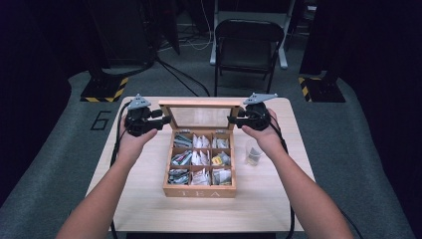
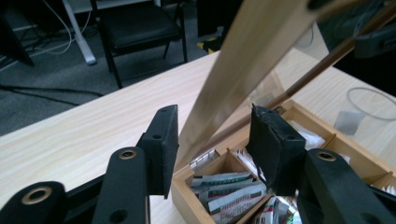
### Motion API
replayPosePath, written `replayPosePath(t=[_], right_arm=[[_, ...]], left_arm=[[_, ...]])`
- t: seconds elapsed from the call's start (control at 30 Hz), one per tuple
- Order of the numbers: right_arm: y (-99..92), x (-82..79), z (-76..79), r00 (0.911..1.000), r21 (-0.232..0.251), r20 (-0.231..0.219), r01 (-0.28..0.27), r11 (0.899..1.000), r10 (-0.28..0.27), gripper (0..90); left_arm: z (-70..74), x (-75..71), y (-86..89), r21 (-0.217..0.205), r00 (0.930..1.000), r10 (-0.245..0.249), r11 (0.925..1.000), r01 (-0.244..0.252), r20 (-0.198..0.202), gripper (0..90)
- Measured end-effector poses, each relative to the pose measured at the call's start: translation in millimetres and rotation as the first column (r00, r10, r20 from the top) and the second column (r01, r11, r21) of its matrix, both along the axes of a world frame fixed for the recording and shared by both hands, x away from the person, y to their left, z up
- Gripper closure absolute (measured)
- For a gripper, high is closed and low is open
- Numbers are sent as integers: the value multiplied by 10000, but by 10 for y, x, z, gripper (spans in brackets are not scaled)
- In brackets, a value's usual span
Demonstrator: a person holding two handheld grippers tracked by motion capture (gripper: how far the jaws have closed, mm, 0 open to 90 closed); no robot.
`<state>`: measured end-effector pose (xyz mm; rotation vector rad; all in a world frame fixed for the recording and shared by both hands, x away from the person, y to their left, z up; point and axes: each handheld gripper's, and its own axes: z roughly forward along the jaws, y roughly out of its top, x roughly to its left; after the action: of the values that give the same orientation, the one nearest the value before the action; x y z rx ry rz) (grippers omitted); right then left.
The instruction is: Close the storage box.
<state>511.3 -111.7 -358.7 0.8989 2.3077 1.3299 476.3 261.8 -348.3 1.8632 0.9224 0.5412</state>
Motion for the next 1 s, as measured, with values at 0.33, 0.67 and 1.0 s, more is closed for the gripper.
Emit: replayPosePath(t=[0.33,0.67,1.0], right_arm=[[-8,-26,-18,9999,15,141,-63,10000,63,602],[-53,-68,-9,10000,351,-74,-46,9994,48,560],[-98,-262,118,9999,209,17,-121,9997,120,536]], left_arm=[[28,-21,-5,37,9997,-253,9997,253,76,621],[19,-49,-6,26,9996,-282,9996,282,57,623],[-17,-121,-4,55,9995,-302,9995,301,127,622]])
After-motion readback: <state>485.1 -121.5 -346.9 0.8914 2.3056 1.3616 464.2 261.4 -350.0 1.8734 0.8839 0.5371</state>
